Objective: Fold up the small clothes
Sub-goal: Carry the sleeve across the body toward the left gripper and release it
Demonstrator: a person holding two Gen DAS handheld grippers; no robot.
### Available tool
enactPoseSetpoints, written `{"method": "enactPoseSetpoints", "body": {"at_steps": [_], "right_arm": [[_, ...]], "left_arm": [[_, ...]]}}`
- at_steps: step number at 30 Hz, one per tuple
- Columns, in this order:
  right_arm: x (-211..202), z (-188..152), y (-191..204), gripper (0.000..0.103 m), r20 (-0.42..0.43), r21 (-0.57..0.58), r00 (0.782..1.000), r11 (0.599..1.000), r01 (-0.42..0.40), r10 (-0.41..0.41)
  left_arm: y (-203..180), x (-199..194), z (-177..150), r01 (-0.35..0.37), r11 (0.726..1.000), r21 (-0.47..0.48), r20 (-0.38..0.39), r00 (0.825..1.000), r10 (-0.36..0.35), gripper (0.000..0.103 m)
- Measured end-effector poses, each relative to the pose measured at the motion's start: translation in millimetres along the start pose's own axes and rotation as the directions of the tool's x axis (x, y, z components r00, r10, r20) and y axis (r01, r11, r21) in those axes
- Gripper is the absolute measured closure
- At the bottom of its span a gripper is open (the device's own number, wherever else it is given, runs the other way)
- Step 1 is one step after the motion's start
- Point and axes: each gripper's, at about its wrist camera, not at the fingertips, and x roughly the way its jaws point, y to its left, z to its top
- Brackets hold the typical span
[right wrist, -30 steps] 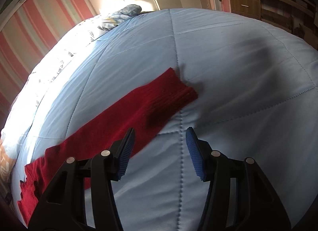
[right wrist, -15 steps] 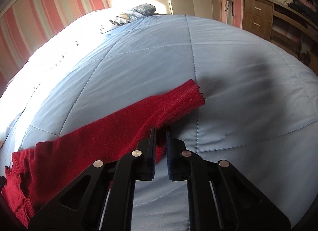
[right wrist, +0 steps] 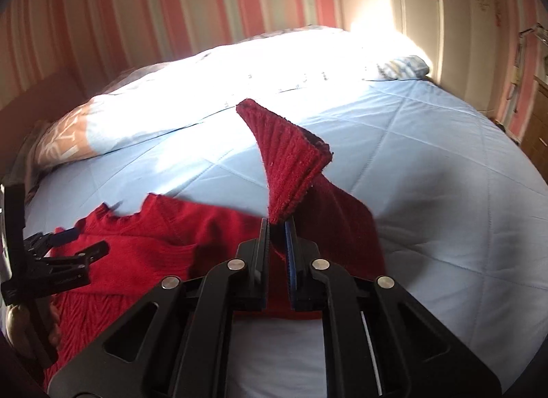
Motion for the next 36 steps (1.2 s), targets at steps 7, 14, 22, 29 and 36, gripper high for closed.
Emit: {"method": "enactPoseSetpoints", "body": {"at_steps": [7,14,22,29,36], "right_arm": [[50,-36,130,0.094,-0.184,-0.095,0.972,0.981,-0.168,0.149],[76,-53,207,0.094,-0.256,-0.053,0.935,0.963,-0.266,0.244],[100,-74,244,0.084,-0.322,-0.067,0.902,0.943,-0.326,0.289],[64,-70,205,0.064,-0.265,-0.085,0.927,0.951,-0.298,0.267],[43,-69,160,0.064,-0.216,-0.089,0.959,0.975,-0.204,0.181]], "left_arm": [[73,-25,-39,-0.048,0.997,-0.059,-0.024,0.999,0.047,0.014],[133,-36,-81,-0.092,0.985,-0.149,-0.057,0.995,0.084,0.015],[164,-46,-93,-0.078,0.974,-0.213,-0.058,0.996,0.067,0.015],[140,-39,-90,0.025,0.966,-0.258,-0.049,0.998,-0.039,0.014],[117,-10,-81,0.187,0.9,-0.394,-0.004,0.979,-0.205,0.016]]}}
